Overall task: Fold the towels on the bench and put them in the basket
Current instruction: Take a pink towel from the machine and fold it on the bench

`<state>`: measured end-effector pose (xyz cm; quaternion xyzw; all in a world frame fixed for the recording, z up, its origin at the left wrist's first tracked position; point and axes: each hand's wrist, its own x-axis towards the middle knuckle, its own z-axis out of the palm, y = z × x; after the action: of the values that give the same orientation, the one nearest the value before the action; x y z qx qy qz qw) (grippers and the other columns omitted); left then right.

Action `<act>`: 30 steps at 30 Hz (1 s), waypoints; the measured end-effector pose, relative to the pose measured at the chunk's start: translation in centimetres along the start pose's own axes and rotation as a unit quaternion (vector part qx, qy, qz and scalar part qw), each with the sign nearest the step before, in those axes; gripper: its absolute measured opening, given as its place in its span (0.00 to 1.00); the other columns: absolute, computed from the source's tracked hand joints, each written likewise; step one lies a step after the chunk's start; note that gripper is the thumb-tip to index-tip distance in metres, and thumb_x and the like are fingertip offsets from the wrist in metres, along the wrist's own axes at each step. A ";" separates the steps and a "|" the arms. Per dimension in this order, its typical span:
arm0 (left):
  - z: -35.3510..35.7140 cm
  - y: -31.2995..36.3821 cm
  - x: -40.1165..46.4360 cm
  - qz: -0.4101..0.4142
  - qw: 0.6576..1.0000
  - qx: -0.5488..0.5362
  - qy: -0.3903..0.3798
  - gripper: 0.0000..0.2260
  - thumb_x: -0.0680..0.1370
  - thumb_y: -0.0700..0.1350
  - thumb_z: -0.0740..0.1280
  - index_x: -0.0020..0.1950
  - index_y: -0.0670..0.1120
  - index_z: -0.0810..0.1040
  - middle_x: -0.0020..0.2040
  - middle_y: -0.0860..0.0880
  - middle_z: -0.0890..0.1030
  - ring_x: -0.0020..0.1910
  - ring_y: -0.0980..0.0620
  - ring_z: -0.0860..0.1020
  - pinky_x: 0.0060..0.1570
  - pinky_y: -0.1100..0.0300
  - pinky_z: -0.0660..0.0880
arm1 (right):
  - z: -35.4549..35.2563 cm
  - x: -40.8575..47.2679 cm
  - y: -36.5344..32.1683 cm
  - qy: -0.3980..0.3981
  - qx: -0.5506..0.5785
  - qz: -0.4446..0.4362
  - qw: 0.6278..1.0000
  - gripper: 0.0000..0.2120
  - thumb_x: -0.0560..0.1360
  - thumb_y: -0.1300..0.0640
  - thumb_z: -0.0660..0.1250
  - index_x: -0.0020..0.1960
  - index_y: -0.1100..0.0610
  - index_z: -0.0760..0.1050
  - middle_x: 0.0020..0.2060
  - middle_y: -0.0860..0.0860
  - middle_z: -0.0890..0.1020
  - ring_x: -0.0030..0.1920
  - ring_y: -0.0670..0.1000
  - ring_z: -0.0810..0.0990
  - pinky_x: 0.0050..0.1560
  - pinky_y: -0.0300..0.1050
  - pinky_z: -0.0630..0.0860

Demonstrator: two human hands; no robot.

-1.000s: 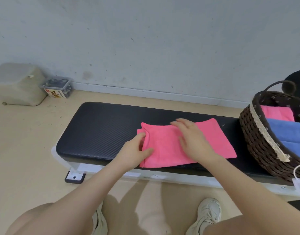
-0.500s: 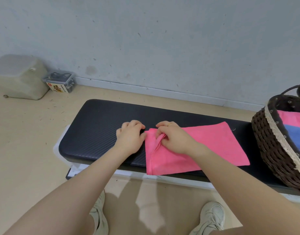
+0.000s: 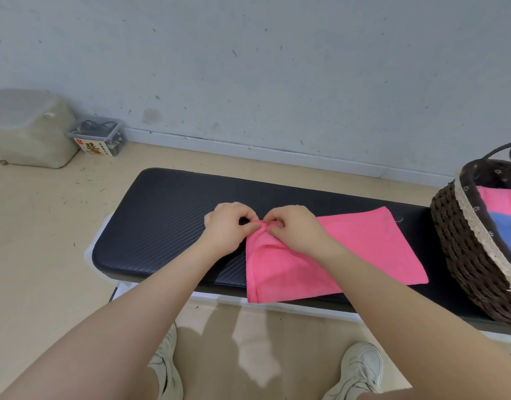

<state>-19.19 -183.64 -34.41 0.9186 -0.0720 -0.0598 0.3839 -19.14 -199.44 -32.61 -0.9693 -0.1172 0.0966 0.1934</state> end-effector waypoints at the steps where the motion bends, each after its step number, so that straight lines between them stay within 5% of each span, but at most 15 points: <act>1: 0.1 -0.1 0.1 -0.001 1.000 0.007 -0.007 0.08 0.74 0.52 0.69 0.36 0.60 0.75 0.52 0.59 0.80 0.62 0.54 0.72 0.62 0.48 0.65 | 0.2 0.0 0.0 0.005 0.005 -0.002 1.000 0.10 0.75 0.57 0.63 0.53 0.51 0.80 0.39 0.46 0.76 0.52 0.55 0.76 0.55 0.50 0.73; 6: -0.1 -0.4 0.5 -0.009 1.000 0.010 -0.023 0.04 0.73 0.53 0.70 0.38 0.59 0.78 0.45 0.57 0.82 0.57 0.55 0.73 0.57 0.54 0.63 | 0.0 0.5 0.2 0.037 -0.057 -0.049 0.997 0.07 0.76 0.53 0.63 0.49 0.51 0.79 0.51 0.47 0.76 0.56 0.52 0.69 0.52 0.45 0.62; 14: 0.1 -0.4 0.4 0.059 0.987 0.129 -0.081 0.10 0.75 0.56 0.66 0.55 0.56 0.78 0.60 0.59 0.70 0.66 0.53 0.60 0.56 0.58 0.50 | -1.4 0.7 1.3 -0.007 -0.100 -0.093 0.991 0.06 0.78 0.50 0.61 0.50 0.50 0.76 0.34 0.40 0.71 0.55 0.49 0.68 0.60 0.47 0.57; 17: 0.2 -0.1 0.8 0.058 0.985 0.145 -0.075 0.09 0.75 0.54 0.67 0.52 0.53 0.78 0.59 0.57 0.73 0.64 0.52 0.63 0.58 0.57 0.54 | -1.6 0.6 1.8 -0.031 -0.092 -0.069 0.993 0.08 0.77 0.49 0.61 0.50 0.49 0.77 0.39 0.40 0.74 0.56 0.49 0.67 0.59 0.48 0.57; 20: -0.2 0.1 1.3 0.038 0.989 0.095 -0.104 0.07 0.74 0.51 0.68 0.46 0.48 0.80 0.47 0.58 0.77 0.57 0.51 0.71 0.61 0.52 0.66 | -1.6 0.8 1.8 -0.040 -0.086 -0.072 0.993 0.08 0.78 0.49 0.60 0.48 0.50 0.77 0.36 0.41 0.73 0.55 0.49 0.67 0.58 0.47 0.57; 25: -1.7 0.8 1.6 -0.001 0.993 0.037 -0.114 0.04 0.74 0.43 0.70 0.43 0.42 0.81 0.37 0.58 0.77 0.39 0.58 0.75 0.36 0.68 0.68 | -1.7 1.1 1.8 -0.031 -0.159 -0.069 0.984 0.10 0.78 0.47 0.60 0.47 0.52 0.77 0.33 0.41 0.72 0.48 0.49 0.66 0.59 0.48 0.59; 30: -2.2 1.1 2.3 -0.071 0.993 0.037 -0.087 0.04 0.70 0.38 0.69 0.36 0.45 0.76 0.37 0.54 0.78 0.36 0.59 0.74 0.31 0.67 0.67 | -1.3 1.8 1.1 -0.033 -0.200 0.000 0.979 0.15 0.76 0.45 0.62 0.33 0.49 0.68 0.41 0.48 0.79 0.51 0.52 0.68 0.57 0.49 0.60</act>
<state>-16.68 -183.28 -32.16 0.9261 -0.0420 -0.1637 0.3372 -16.89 -200.42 -32.11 -0.9846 -0.1405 0.1035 -0.0078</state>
